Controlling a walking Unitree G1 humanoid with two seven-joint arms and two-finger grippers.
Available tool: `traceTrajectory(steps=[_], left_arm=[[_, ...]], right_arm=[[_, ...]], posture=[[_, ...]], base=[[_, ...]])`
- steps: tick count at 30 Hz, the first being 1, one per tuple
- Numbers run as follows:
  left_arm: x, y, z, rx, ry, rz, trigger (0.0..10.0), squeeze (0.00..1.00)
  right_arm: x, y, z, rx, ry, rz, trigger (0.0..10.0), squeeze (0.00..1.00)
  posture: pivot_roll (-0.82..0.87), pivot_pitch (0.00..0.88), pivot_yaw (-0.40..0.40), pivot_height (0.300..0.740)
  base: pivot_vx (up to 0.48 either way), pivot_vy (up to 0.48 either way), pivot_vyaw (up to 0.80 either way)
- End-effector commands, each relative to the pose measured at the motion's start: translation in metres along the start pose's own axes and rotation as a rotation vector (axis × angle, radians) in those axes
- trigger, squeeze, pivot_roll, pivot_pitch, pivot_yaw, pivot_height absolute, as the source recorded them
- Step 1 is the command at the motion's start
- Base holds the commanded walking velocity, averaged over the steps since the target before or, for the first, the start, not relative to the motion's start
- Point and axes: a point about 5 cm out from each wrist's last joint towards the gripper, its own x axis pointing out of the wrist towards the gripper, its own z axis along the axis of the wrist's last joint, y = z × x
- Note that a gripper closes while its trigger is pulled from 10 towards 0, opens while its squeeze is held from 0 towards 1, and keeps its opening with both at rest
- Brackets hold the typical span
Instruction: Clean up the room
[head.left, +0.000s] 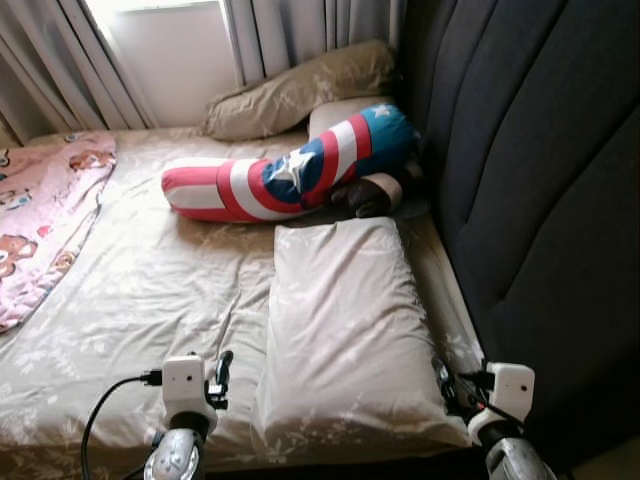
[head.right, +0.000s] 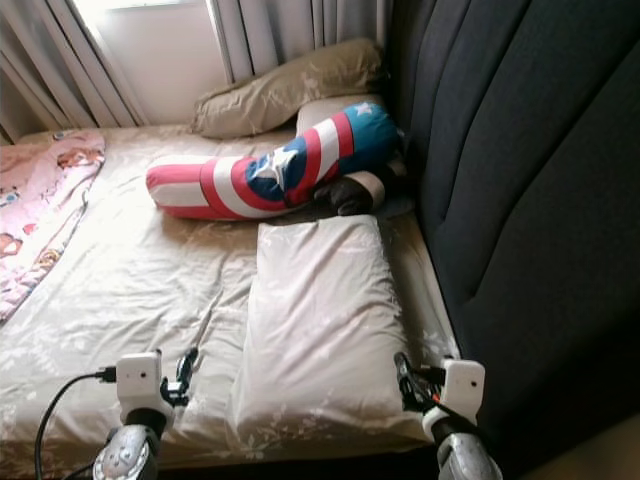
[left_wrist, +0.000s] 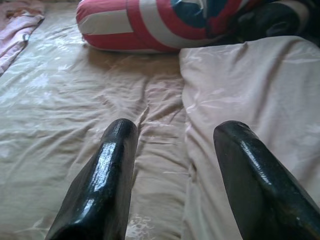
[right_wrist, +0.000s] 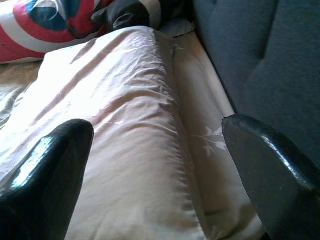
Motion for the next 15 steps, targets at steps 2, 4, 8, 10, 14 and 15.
traceTrajectory(steps=[2,4,8,10,14,15], left_arm=[[0.0002,-0.0050,0.0046,-0.009,-0.014,-0.017,10.0,0.00],[0.0005,-0.0058,0.0052,-0.012,-0.012,-0.020,10.0,0.00],[0.0006,-0.0058,0.0054,-0.013,-0.010,-0.020,10.0,0.00],[0.0007,-0.0054,0.0056,-0.015,-0.009,-0.019,10.0,0.00],[0.0010,-0.0049,0.0067,-0.019,-0.010,-0.018,10.0,0.00],[0.0010,-0.0049,0.0067,-0.019,-0.010,-0.018,10.0,0.00]], right_arm=[[0.0020,-0.0034,0.0069,-0.001,-0.015,-0.009,10.0,0.00],[0.0019,-0.0035,0.0066,-0.002,-0.013,-0.008,10.0,0.00],[0.0018,-0.0033,0.0062,-0.002,-0.010,-0.007,10.0,0.00],[0.0014,-0.0035,0.0051,-0.003,-0.003,-0.004,10.0,0.00],[0.0007,-0.0036,0.0028,-0.009,0.009,0.002,10.0,0.00],[0.0007,-0.0036,0.0028,-0.009,0.009,0.002,10.0,0.00]], posture=[[-0.08,0.000,0.072,0.740],[-0.08,0.000,0.073,0.740],[-0.08,0.000,0.072,0.740],[-0.08,0.000,0.072,0.740],[-0.07,0.000,0.073,0.740],[-0.07,0.000,0.073,0.740]], base=[[0.000,0.000,0.00],[0.000,0.000,0.00],[0.000,0.000,0.00],[0.000,0.000,0.00],[0.000,0.000,0.00],[0.000,0.000,0.00]])
